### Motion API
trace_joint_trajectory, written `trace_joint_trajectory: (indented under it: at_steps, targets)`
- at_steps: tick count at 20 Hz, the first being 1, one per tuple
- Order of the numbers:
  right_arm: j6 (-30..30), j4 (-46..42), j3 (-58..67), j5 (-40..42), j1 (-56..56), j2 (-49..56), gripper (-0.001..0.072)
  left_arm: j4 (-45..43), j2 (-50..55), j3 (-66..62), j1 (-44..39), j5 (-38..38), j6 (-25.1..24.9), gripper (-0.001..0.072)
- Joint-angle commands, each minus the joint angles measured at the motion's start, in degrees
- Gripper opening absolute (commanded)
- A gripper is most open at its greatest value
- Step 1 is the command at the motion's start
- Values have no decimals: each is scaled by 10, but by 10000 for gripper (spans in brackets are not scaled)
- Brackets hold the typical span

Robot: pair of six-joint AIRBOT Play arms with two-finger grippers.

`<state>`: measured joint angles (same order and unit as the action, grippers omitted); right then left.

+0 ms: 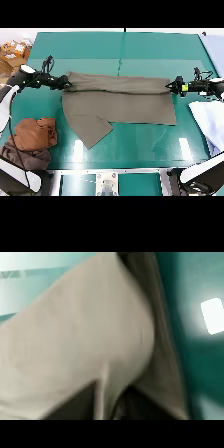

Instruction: Fold the shirts.

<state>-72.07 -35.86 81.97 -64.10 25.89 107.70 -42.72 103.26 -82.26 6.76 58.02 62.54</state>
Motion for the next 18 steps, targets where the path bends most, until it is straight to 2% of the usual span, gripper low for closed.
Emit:
trace_joint_trajectory:
  at_steps: [1,2,3,4,6,7,8,9,11,13,14,16,18]
  targets:
    - [-30,-13,7,-31,14,-1,273,-8,0,-10,3,71,26,673]
    - [-42,-13,10,-56,27,-1,216,-10,0,-22,8,108,37,573]
    - [-45,-13,12,-84,40,-1,47,-10,0,-37,14,144,37,494]
    - [-45,-13,12,-109,53,-1,20,-11,0,-54,21,185,48,469]
    - [-56,-26,9,-144,75,-9,19,-12,0,-87,35,255,79,466]
    - [-63,-49,5,-149,80,-20,19,-13,-1,-101,42,285,99,346]
    - [-75,-85,3,-149,84,-37,18,-13,-1,-113,45,322,101,69]
    - [-87,-122,3,-149,87,-54,18,-18,-1,-120,47,352,114,27]
    - [-105,-188,3,-151,93,-97,19,-47,-10,-121,44,372,128,26]
    - [-104,-201,2,-157,96,-127,22,-90,-30,-121,36,352,136,27]
    - [-104,-198,-1,-158,95,-134,98,-89,-39,-120,36,338,136,28]
    - [-105,-197,-13,-159,85,-135,534,-77,-44,-120,36,327,137,28]
    - [-98,-197,-30,-167,77,-135,553,-77,-44,-120,36,336,139,27]
